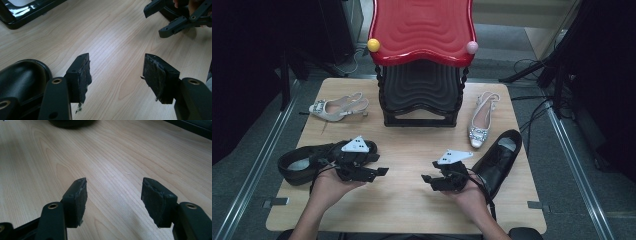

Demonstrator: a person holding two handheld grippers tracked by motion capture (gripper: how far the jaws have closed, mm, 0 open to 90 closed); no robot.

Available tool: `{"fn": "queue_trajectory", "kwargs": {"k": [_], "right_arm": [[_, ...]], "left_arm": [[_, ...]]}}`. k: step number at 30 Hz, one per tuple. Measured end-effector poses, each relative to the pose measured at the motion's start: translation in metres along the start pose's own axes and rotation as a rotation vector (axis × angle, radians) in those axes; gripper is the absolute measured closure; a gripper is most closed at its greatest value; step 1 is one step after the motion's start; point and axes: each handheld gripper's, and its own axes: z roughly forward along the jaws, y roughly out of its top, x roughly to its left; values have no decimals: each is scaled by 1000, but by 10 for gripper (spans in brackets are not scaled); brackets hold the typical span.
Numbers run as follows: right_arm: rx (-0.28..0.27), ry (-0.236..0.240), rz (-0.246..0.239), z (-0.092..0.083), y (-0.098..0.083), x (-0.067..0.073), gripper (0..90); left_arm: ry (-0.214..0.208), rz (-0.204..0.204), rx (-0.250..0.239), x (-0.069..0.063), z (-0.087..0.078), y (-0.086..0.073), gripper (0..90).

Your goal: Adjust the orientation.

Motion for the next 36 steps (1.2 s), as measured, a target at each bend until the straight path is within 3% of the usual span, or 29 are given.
{"fn": "queue_trajectory", "kwargs": {"k": [17, 31, 36], "right_arm": [[24, 19, -17, 7, 3, -1, 384], [31, 48, -15, 14, 6, -3, 381], [38, 58, -18, 17, 7, -3, 384]], "left_arm": [[62, -4, 24, 4, -21, -5, 394], [104, -43, 46, 13, -39, -14, 379], [139, -68, 43, 20, -48, -20, 378]]}}
